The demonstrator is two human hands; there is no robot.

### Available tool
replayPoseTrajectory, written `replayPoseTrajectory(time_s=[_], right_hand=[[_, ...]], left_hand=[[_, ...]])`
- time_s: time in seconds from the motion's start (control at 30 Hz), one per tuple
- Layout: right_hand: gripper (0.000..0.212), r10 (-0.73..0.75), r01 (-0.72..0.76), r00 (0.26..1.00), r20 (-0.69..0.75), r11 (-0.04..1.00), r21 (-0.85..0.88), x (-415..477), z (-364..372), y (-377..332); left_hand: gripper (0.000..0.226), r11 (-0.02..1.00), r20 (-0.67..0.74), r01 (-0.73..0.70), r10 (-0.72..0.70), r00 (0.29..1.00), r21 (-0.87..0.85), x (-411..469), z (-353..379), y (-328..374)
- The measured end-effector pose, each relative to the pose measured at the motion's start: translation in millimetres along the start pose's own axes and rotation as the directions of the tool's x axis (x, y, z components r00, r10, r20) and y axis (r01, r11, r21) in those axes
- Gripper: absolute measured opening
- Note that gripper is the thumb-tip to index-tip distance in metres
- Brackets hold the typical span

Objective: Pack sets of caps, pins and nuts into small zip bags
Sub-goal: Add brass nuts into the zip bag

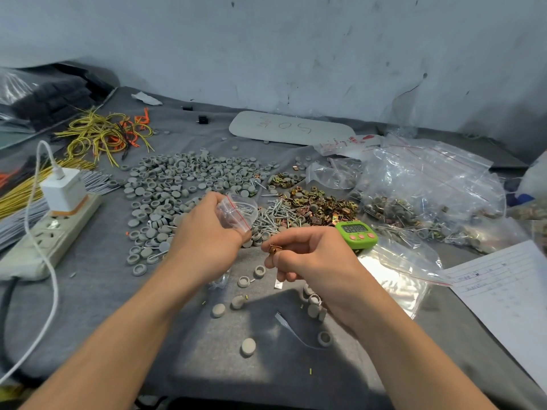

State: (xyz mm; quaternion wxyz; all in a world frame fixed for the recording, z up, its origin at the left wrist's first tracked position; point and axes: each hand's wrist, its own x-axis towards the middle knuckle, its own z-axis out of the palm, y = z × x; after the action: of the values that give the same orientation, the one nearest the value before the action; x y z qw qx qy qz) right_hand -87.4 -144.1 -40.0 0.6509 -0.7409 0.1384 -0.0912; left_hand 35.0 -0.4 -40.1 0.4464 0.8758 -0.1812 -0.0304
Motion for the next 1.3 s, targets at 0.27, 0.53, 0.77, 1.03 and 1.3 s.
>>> replayPoseTrajectory(time_s=[0.27, 0.53, 0.77, 1.03, 1.3], right_hand=[[0.023, -0.173, 0.085, 0.976, -0.129, 0.859, -0.505, -2.7, 6.6, 6.1], [0.015, -0.134, 0.062, 0.982, -0.133, 0.895, -0.441, -5.2, 5.1, -1.4], [0.019, -0.136, 0.058, 0.976, -0.168, 0.912, -0.405, -6.2, 6.0, -3.3], [0.019, -0.161, 0.084, 0.969, -0.186, 0.928, -0.364, -6.5, 5.2, -4.9], [0.019, -0.388, 0.291, 0.885, -0.258, 0.893, -0.344, -6.1, 2.2, -6.9]], left_hand=[[0.032, 1.000, 0.004, -0.011, 0.011, 1.000, 0.005, -0.7, 1.3, -0.5], [0.033, 1.000, 0.010, -0.021, 0.020, 1.000, 0.011, -0.4, 1.6, -0.7], [0.032, 0.999, 0.020, -0.025, 0.024, 1.000, 0.034, -2.2, 1.7, 0.8], [0.033, 1.000, 0.044, -0.018, 0.018, 0.999, -0.006, -2.7, -0.3, 2.1], [0.044, 0.976, 0.109, -0.168, 0.153, 0.982, 0.139, -16.3, 3.7, 7.7]])
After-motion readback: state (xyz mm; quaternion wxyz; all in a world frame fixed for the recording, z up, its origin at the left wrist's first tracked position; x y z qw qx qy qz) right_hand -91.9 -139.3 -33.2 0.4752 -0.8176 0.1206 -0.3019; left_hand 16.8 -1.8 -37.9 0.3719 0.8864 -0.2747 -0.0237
